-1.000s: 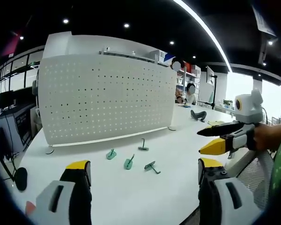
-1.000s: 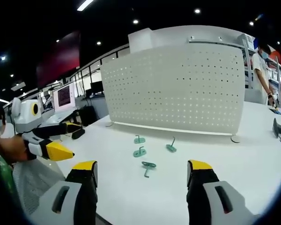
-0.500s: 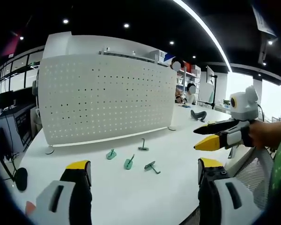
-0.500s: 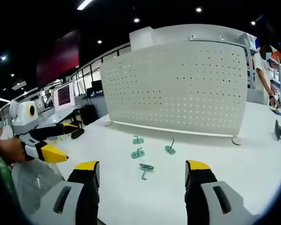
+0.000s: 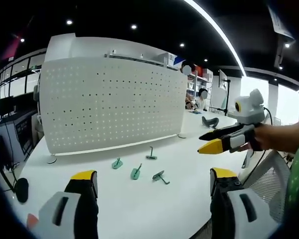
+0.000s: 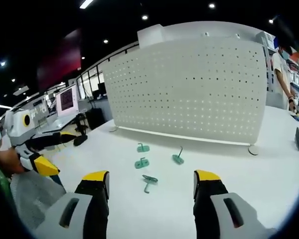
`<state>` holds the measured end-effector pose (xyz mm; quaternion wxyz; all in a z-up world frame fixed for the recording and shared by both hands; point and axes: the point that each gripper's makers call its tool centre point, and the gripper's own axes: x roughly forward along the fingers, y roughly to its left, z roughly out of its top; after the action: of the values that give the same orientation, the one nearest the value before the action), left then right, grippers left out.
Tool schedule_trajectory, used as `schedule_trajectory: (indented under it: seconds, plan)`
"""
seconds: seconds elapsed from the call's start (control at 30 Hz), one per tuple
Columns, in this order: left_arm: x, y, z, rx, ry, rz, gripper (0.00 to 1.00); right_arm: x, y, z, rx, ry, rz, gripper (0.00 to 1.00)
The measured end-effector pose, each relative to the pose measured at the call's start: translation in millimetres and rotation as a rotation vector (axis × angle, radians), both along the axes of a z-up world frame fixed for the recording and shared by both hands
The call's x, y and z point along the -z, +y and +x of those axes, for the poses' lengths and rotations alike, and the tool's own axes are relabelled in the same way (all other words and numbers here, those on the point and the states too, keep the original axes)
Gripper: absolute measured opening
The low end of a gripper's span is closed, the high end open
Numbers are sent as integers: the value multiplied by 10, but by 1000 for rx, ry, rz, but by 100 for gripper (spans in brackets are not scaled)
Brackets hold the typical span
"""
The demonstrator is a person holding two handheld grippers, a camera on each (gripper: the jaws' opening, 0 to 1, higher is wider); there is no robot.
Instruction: Insert the hook assembly into the mounting plate slot until the hook locks in place.
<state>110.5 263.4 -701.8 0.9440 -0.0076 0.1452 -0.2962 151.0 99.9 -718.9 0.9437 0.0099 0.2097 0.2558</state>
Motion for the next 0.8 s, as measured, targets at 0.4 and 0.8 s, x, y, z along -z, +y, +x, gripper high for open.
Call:
schedule_trajectory:
  seconds: [0.4,0.8]
  plan:
    - [21,-17,-8,8,8,7,95,88,-14,152,-21,27,-16,66]
    - [36,-12,-4,8,15,9,94,135,-65,362,-51,67,-35,62]
